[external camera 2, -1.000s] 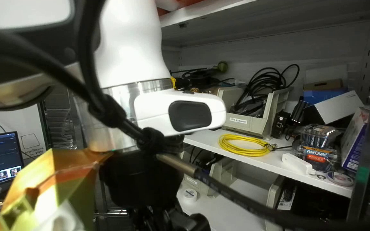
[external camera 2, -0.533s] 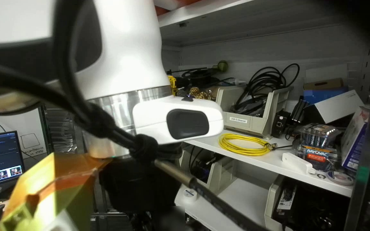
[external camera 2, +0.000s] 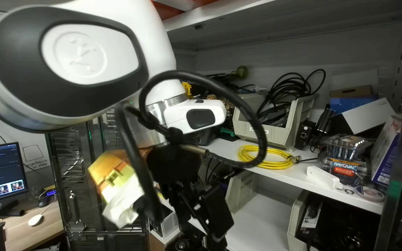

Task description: Put the yellow cable in the tray behind it

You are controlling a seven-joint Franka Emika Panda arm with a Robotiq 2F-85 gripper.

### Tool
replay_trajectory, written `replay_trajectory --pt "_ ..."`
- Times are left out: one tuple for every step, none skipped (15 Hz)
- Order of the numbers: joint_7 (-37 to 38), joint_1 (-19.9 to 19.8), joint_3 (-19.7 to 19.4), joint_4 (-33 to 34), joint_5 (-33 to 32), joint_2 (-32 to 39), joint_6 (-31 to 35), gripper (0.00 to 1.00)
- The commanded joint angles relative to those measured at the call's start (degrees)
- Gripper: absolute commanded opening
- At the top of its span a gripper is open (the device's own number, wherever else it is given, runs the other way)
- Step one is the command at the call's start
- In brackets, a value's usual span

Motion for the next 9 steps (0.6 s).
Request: replay_trajectory --pt "7.56 -0.14 2.44 8.86 -0.01 7.04 2.84 1.0" --pt "9.72 -0.4 2.77 10.94 -0.13 8.22 3.51 1.0" --pt "12.33 -0.63 2.61 13.24 0.55 9.53 4.38 1.0" --pt "14.9 -1.01 2.68 15.35 0.4 10.85 4.78 1.0" --pt "16.86 -1.04 2.26 17.88 1.15 12.54 4.69 1.0" --pt "18.78 -1.13 1.87 20.07 1.88 14.24 4.65 1.0" --pt "20.28 -0.97 1.23 22.36 3.19 16.15 4.37 1.0" --pt "22.27 -1.03 0.85 24.66 3.69 18.18 4.02 1.0" --pt "23.88 -0.71 0.22 26.78 4.73 20.2 4.0 1.0"
